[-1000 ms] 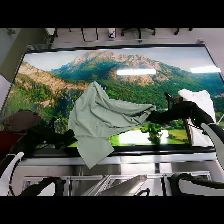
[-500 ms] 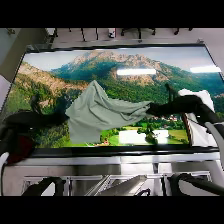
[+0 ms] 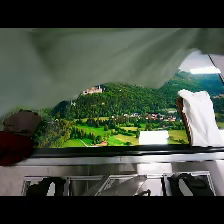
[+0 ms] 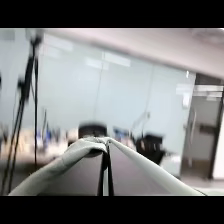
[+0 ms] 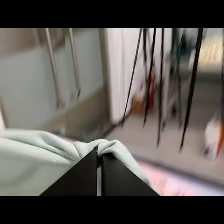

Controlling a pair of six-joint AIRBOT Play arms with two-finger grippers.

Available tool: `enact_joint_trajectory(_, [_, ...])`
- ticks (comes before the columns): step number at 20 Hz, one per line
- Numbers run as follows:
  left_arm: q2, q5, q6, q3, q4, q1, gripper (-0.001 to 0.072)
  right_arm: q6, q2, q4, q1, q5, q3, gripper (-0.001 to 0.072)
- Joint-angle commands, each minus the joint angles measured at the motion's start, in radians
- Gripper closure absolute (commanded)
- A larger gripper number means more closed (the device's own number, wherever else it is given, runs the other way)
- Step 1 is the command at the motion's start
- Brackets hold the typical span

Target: Fold the shirts.

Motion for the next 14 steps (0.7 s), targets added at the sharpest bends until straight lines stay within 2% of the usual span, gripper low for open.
enact_joint_trajectory(1, [-0.081, 0.059, 0.002, 0.270, 0.050, 0.003, 0.0693, -0.042, 0.048, -0.016, -0.003, 0.080, 0.144, 0.0684])
enact_joint_trajectory(4, [-0.264, 0.225, 0.002, 0.402, 0.049, 0.003, 0.0693, -0.041, 0.010, -0.016, -0.003, 0.058, 0.143, 0.0684])
enact_joint_trajectory(9, [-0.600, 0.452, -0.010, 0.439, 0.048, -0.032, 0.0692, 0.015, -0.204, -0.016, 0.003, -0.115, 0.075, 0.0684])
enact_joint_trajectory(11, [-0.756, 0.472, -0.009, 0.416, 0.058, -0.088, 0.0692, 0.014, -0.298, -0.016, 0.020, -0.115, -0.044, 0.0684])
enact_joint_trajectory(14, [-0.983, 0.391, 0.037, 0.301, 0.060, -0.165, 0.0693, 0.011, -0.461, -0.019, 0.043, -0.002, -0.262, 0.0684])
